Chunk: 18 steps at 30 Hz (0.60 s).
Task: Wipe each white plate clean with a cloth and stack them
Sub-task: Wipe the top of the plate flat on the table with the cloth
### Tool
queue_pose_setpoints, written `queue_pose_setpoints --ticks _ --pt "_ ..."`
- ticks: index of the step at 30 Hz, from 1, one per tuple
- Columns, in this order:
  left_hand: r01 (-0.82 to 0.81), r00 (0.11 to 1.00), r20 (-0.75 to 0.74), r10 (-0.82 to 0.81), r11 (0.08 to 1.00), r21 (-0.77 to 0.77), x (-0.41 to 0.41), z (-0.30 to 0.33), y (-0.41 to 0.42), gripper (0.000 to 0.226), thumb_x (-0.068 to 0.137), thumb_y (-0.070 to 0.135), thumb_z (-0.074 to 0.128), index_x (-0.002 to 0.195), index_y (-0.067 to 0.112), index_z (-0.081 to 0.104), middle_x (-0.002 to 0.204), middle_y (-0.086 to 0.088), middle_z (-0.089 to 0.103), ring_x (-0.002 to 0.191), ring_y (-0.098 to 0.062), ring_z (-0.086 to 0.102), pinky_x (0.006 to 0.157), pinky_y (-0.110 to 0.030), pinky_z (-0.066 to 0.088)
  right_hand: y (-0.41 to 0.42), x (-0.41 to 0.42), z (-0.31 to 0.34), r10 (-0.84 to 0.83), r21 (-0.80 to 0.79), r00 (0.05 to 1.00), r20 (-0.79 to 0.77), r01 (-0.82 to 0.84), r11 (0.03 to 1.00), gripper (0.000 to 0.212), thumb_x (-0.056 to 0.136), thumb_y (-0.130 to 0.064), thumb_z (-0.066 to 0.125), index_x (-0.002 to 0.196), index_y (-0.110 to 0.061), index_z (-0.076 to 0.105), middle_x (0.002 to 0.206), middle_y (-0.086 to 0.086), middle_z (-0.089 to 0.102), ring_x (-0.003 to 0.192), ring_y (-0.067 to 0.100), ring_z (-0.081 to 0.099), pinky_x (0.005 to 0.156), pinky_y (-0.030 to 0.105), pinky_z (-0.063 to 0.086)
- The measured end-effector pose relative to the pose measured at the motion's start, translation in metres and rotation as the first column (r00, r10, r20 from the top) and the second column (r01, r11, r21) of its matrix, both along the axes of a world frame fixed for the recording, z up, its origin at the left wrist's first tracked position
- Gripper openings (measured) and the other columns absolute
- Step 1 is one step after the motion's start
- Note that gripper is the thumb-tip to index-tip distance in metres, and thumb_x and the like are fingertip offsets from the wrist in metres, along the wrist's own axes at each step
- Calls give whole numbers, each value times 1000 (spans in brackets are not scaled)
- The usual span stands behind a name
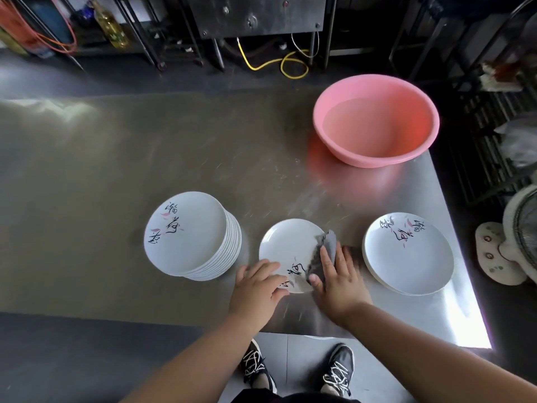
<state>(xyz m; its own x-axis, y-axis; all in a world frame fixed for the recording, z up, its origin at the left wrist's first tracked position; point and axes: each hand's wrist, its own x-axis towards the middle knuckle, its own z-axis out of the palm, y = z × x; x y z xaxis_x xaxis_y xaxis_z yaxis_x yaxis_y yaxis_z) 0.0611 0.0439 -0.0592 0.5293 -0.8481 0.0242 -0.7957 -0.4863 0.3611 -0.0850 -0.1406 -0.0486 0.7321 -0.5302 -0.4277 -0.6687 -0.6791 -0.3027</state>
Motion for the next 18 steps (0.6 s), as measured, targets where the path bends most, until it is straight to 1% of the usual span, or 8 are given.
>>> queue_pose_setpoints --ticks 3,5,7,10,11,13,15,18 --pt "-29 999 -20 30 999 13 -5 0 -2 23 78 43 88 99 38 80 130 12 70 128 -12 54 100 -41 36 41 -25 -3 55 4 998 -43 -55 998 93 93 -76 0 166 -22 -14 172 21 -18 158 36 -24 126 45 -18" --pt "-42 999 -25 42 999 14 -8 1 -1 23 80 43 87 101 39 80 131 12 70 127 -14 56 100 -46 43 47 -33 -4 67 20 996 -56 -66 998 96 89 -78 -7 166 -23 -13 172 21 -16 158 35 -24 127 45 -17" --pt "-40 999 -31 40 999 -10 -8 1 -1 23 81 39 87 103 39 81 129 13 70 122 -15 60 94 -49 49 30 -21 -3 28 -8 1000 -10 -28 1000 91 93 -75 -3 168 -25 -4 174 17 -9 161 34 -14 129 45 -10" --pt "-46 998 -41 44 998 -35 -10 0 -2 27 80 33 88 105 40 81 126 13 70 117 -16 62 90 -46 49 1 4 -3 -48 -37 997 65 51 998 71 107 -60 24 168 -27 11 176 13 0 161 34 -1 130 48 1" --pt "-55 998 -46 53 998 -38 -11 0 -3 26 80 33 88 105 41 81 125 14 70 116 -16 62 91 -43 47 -2 8 -4 -49 -38 996 72 52 998 69 108 -56 26 168 -26 12 176 13 0 161 34 0 130 49 2" --pt "-66 997 -54 63 997 -46 -13 -2 -7 24 80 40 86 103 43 80 122 16 68 113 -16 60 93 -39 41 11 3 -7 -32 -38 996 85 36 999 71 106 -57 21 168 -22 17 175 18 4 162 37 1 131 51 4" --pt "-69 996 -65 65 996 -58 -15 -3 -12 22 80 50 80 101 44 79 115 17 66 110 -15 57 91 -36 36 37 -14 -8 7 -30 996 91 -4 1000 78 103 -63 16 166 -17 24 172 24 14 161 41 8 130 53 8" --pt "-67 996 -54 65 997 -40 -18 -5 -17 33 80 61 67 106 43 75 111 19 62 107 -13 55 90 -35 33 55 -28 -8 23 2 997 73 -23 1000 84 102 -68 7 165 -16 28 170 27 18 160 43 11 131 51 8"
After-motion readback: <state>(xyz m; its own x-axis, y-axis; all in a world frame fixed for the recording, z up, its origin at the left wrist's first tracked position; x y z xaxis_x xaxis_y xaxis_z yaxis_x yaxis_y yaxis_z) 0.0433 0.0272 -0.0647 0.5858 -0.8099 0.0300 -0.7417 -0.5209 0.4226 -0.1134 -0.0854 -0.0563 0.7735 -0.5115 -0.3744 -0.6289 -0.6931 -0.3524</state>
